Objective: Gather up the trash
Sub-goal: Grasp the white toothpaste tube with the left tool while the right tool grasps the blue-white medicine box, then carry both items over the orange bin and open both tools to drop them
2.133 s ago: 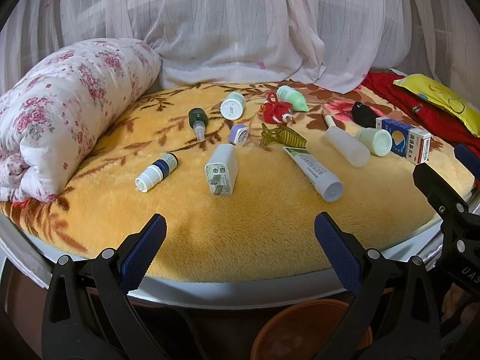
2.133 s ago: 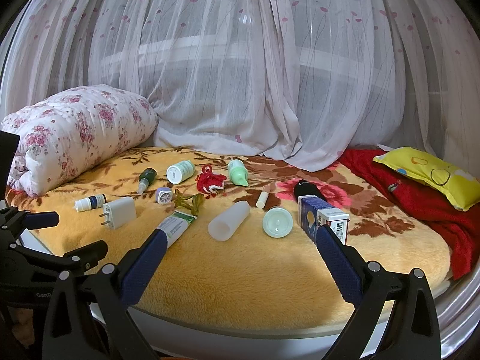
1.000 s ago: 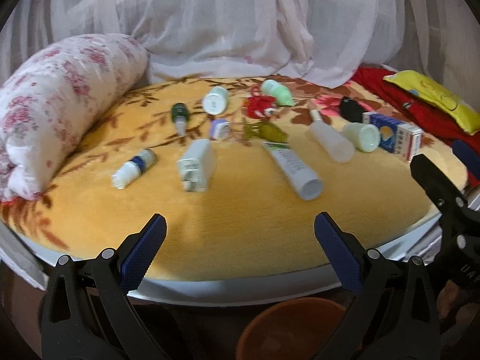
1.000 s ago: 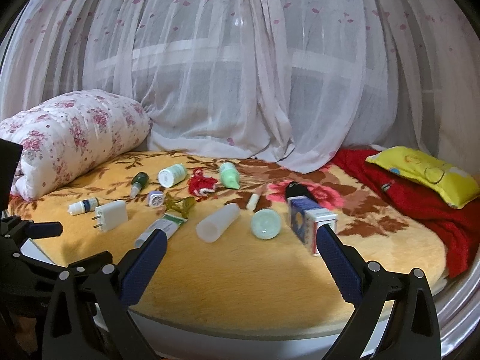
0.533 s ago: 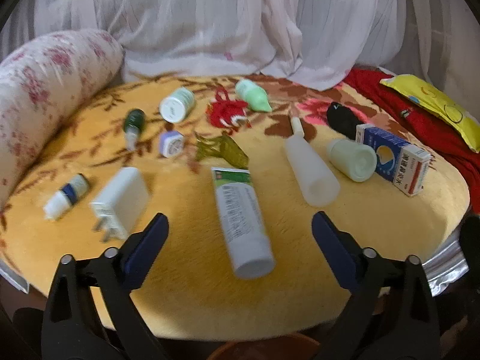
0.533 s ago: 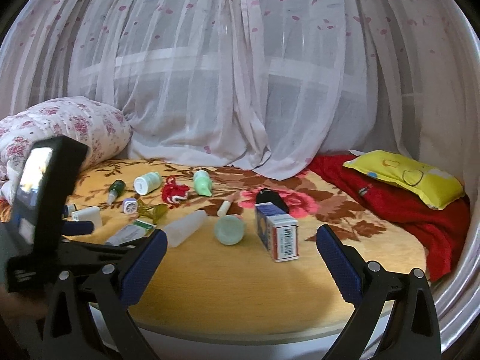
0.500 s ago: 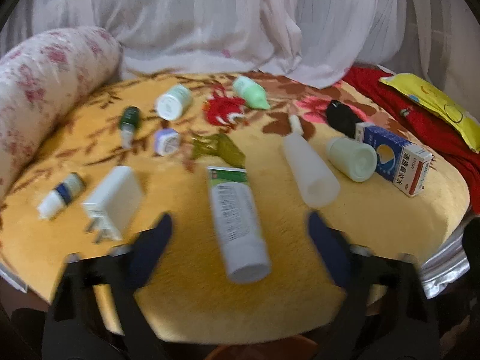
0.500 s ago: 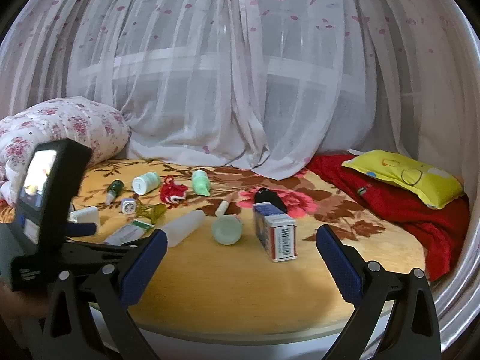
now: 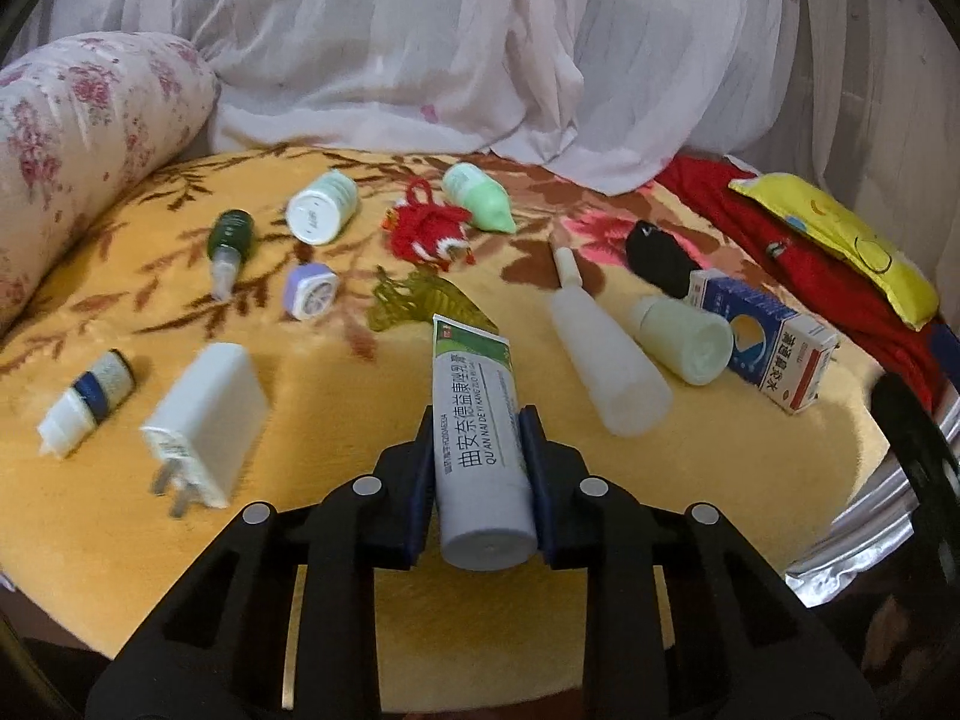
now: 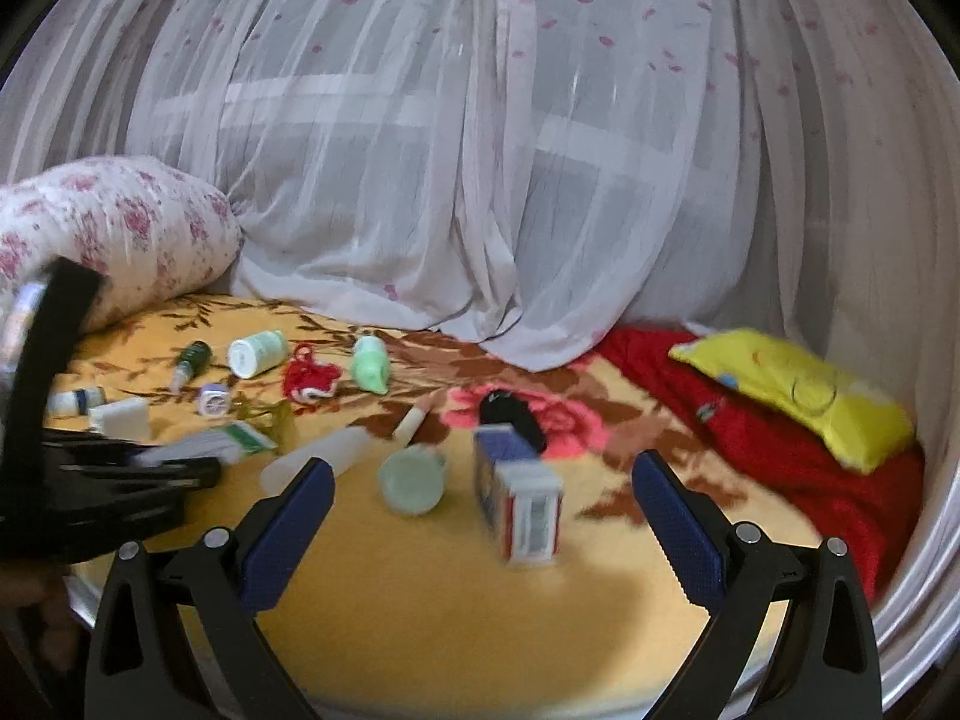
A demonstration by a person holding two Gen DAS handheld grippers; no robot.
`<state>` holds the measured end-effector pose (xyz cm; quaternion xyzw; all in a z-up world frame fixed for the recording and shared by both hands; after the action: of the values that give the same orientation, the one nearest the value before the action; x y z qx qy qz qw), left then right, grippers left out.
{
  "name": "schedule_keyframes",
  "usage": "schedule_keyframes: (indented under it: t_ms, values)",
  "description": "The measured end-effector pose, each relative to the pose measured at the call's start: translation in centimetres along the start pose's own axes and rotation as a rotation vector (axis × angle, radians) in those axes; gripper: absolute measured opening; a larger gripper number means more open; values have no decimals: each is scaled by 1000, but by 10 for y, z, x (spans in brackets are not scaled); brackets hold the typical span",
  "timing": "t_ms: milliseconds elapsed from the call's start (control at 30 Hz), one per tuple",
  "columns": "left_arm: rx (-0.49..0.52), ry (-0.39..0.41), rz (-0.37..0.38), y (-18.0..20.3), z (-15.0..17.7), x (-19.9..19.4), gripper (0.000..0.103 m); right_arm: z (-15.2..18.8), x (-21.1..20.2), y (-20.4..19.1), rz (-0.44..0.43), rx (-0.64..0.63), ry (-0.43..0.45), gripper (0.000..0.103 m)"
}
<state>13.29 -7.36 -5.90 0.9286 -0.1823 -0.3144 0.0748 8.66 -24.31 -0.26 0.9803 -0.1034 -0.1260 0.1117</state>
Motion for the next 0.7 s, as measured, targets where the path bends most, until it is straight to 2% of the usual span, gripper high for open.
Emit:
schedule_keyframes:
  t_ms: [100,400,433,500,533,567,700]
  values:
    - [10,14,-11,-4,1,-11,26,2,31,-1,-7,-2,-54,98]
    - [4,-9,0,-11,14,-24,26,21,93,2,60,-48,-181,97]
    - [5,-11,4,-11,14,-24,26,24,96,4,56,-50,-195,89]
    - [12,-13,11,-8,16,-25,26,31,102,7,28,-36,-243,62]
    - [17,-15,14,-6,16,-25,26,35,105,8,9,-21,-271,36]
    - [18,-16,19,-5,16,-25,26,39,108,10,-7,2,-303,29]
    - [24,-14,31,2,18,-27,26,36,101,17,-22,55,-301,28]
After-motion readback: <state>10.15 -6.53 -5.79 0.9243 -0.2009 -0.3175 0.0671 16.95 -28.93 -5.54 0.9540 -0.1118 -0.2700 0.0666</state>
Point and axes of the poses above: each gripper's, at about its wrist camera, not at the fingertips, and x roughly the way its jaws point, y to its right, z to its underside, the point moved 7 cm from there along x, roughly the way its jaws point, and after that the axes turned 10 degrees about z, right-handed, at the moved point
